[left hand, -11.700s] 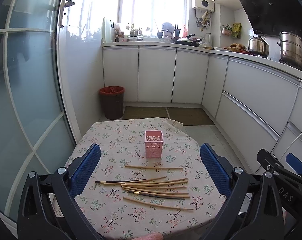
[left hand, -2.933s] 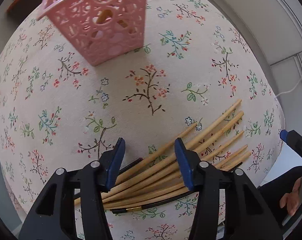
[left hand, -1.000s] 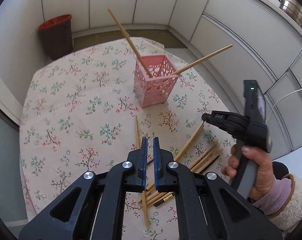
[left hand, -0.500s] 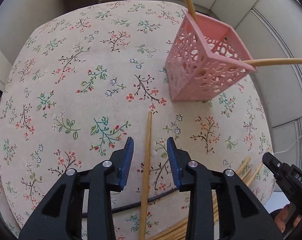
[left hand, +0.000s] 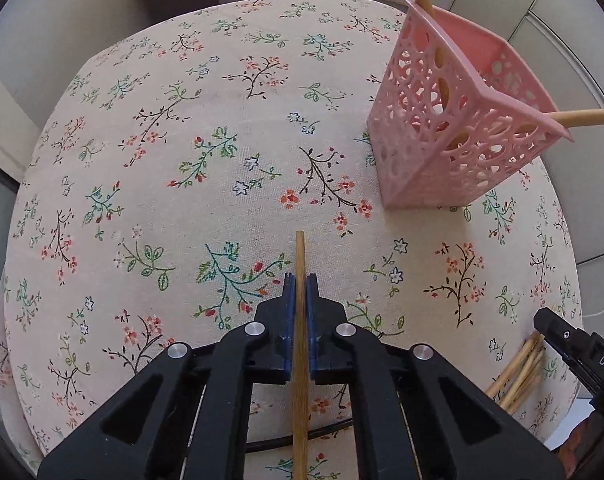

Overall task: Organize utensils
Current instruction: 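Carry the chopstick over the pink basket with the left tool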

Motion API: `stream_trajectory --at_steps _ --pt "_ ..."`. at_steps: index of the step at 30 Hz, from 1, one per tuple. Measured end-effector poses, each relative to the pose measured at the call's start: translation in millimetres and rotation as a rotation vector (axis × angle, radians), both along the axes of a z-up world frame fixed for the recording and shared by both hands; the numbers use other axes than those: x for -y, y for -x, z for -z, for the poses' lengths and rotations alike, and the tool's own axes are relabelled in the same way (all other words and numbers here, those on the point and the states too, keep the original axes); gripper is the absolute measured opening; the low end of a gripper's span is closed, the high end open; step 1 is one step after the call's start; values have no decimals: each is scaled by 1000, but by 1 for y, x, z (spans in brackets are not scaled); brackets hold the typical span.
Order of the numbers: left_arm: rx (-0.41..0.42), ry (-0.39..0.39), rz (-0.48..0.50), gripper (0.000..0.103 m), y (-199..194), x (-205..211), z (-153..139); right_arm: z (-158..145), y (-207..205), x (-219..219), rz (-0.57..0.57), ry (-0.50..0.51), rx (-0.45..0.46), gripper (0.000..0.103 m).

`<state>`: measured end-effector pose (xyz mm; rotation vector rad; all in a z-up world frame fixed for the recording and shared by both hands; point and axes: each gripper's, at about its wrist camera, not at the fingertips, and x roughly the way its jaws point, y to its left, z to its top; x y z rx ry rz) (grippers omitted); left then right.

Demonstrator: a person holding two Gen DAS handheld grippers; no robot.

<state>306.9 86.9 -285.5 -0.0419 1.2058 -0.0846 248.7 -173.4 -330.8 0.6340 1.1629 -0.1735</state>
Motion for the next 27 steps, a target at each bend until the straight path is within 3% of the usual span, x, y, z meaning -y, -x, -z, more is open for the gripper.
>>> stream_trajectory --at_steps 2,4,6,11,18,22,27 --pt "11 6 7 5 8 -9 -6 -1 1 -3 17 19 -7 44" --pt "29 7 11 5 13 -13 -14 3 -2 -3 25 25 -1 12" --pt "52 19 9 5 20 -18 -26 6 0 2 66 -20 29 6" --pt "118 86 4 5 48 -35 -60 -16 14 6 50 -70 117 6" --pt "297 187 -3 5 102 -29 -118 -79 56 -1 -47 -79 261 6" --pt "376 199 -5 5 139 -25 -142 -115 83 -5 -116 -47 332 6" --pt "412 185 -3 5 162 -17 -161 -153 106 -7 -178 -6 403 6"
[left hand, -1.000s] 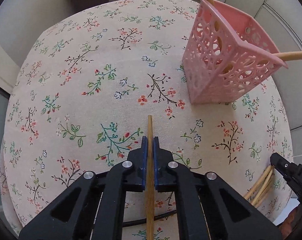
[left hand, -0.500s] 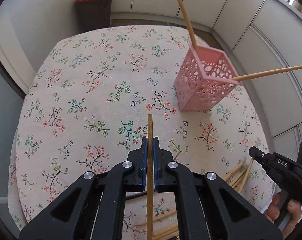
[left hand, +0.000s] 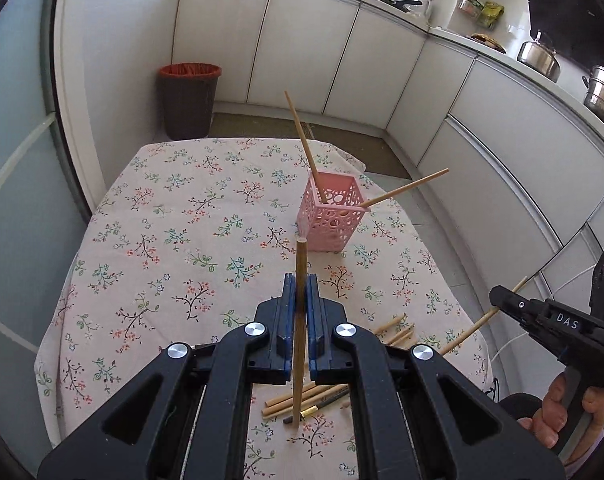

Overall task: Organize utensils
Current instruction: 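Carry the chopstick over the pink basket with the left tool, then drop the chopstick into the basket by opening the left tool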

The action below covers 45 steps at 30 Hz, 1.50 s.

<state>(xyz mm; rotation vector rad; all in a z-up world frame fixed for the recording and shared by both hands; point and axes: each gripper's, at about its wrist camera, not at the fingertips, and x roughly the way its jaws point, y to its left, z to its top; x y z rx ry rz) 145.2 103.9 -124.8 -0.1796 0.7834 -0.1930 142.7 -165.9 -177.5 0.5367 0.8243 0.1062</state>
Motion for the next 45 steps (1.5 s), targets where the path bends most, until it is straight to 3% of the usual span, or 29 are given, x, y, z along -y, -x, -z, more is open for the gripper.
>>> stream_trajectory --at_steps 7,15,21,27,34,39,42,43,45 --pt "82 -35 18 5 -2 16 -49 -68 -1 0 -36 18 119 6" --pt "173 -62 14 5 -38 32 -104 -142 -34 1 -45 33 258 6" --pt "226 -48 -8 5 -76 41 -129 -170 -72 -6 -27 70 332 6" --pt "234 -39 -19 5 -119 50 -127 -162 -120 -13 -6 134 347 6" --pt "184 -68 -20 5 -160 58 -90 -116 -165 -25 -24 184 291 6" --pt "146 -66 -12 7 -173 56 -56 -80 -182 -31 -45 168 251 6" --pt "155 -47 2 9 -168 50 -54 -79 -179 -29 -38 150 259 11" --pt "166 -49 1 18 -165 49 -57 -82 -177 -28 -29 151 269 13" --pt "197 -37 -22 43 -158 46 -65 -92 -169 -25 -14 149 293 39"
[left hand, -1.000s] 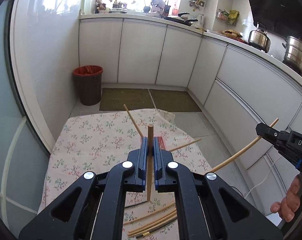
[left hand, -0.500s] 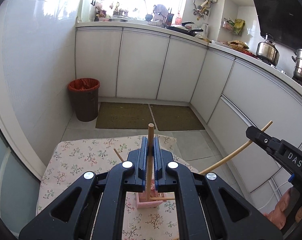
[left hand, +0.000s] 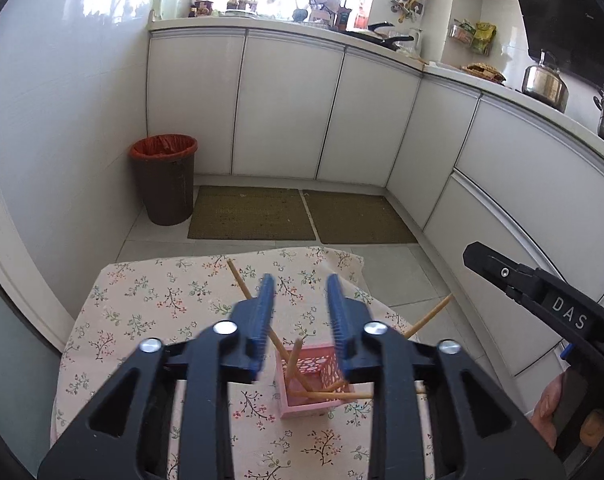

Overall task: Organize utensils
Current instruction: 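Drop the chopstick into the basket by opening the left tool, then return the left tool to the pile and close on a chopstick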

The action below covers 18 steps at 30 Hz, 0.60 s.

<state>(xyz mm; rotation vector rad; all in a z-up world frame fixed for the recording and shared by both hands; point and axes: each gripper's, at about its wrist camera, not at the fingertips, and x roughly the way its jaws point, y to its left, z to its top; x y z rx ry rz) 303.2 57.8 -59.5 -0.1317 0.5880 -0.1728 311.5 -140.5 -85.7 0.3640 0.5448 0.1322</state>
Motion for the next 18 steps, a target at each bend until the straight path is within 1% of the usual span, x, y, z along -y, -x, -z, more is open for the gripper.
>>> stream_trajectory --at_steps 1,2,3,4,5,6,7,8,15,18 --pt "29 20 -19 64 6 -4 -5 -6 6 2 7 -7 17 46" --pt "63 42 -40 82 13 -8 -11 -12 13 3 15 -12 37 60" --pt "94 63 -58 87 21 -12 -16 -17 22 5 30 -11 62 74" --pt "112 75 -68 90 27 -15 -21 -23 33 7 51 -7 91 81" --pt "111 78 -69 92 31 -16 -25 -29 42 9 70 1 115 89" --pt "105 79 -67 93 35 -16 -29 -33 50 10 84 11 130 93" --pt "100 83 -66 96 40 -17 -31 -36 57 12 93 19 136 94" --pt "101 89 -67 96 46 -18 -33 -39 63 14 100 23 133 96" --pt "89 69 -67 96 82 -22 -37 -43 98 31 161 26 88 96" --pt "76 96 -57 96 99 -30 -31 -34 113 35 154 40 39 96"
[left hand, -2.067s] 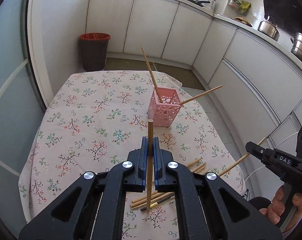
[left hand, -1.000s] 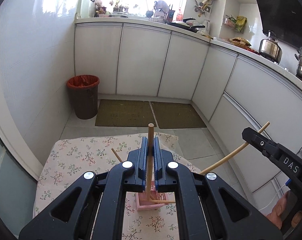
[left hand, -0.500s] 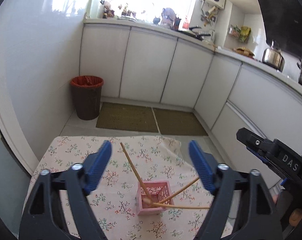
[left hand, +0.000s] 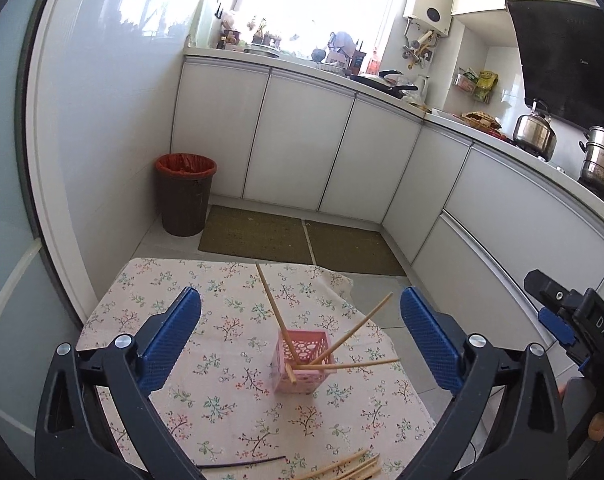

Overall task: Organize utensils
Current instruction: 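Return the left tool to the pile and close on a chopstick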

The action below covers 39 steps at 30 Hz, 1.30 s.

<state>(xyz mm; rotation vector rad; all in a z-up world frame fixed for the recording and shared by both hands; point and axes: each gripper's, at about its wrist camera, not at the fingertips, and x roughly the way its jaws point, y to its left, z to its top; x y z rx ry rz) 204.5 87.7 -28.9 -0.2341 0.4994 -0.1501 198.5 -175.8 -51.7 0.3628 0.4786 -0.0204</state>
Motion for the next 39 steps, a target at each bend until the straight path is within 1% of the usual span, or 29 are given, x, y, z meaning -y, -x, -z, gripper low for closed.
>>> stream_trajectory --at_steps 2,5,7,9,10,13,16,18,20,22,24,26,29,35,39 --pt "-25 21 11 96 9 -4 9 14 7 1 -18 -2 -67 96" --pt "-95 37 52 96 23 -8 30 46 22 5 -40 -24 -185 96" --pt "-164 55 90 96 33 -8 46 75 35 8 -40 -40 -274 96" --pt "-251 57 140 96 41 -5 65 106 46 10 -33 -56 -370 96" --pt "-294 47 164 96 45 -3 74 122 51 12 -23 -65 -417 96" --pt "-400 -23 219 96 52 6 99 165 61 21 2 -121 -544 96" --pt "-492 -57 272 96 52 16 126 197 68 31 40 -173 -635 96" --pt "-557 -61 312 96 48 25 145 205 67 35 47 -175 -660 96" --pt "-622 -72 326 96 42 32 164 208 66 40 57 -143 -662 96" --pt "-680 -115 337 96 36 39 182 213 64 45 58 -126 -675 96" --pt "-723 -187 334 96 31 49 197 220 59 54 60 -151 -701 96" --pt "-732 -242 342 96 25 58 206 228 56 64 79 -200 -717 96" --pt "-712 -317 356 96 14 79 211 238 54 79 108 -252 -721 96" --pt "-679 -411 372 96 -18 129 217 245 52 110 159 -283 -705 96" --pt "-692 -485 362 94 -38 156 233 258 50 126 178 -330 -732 96"
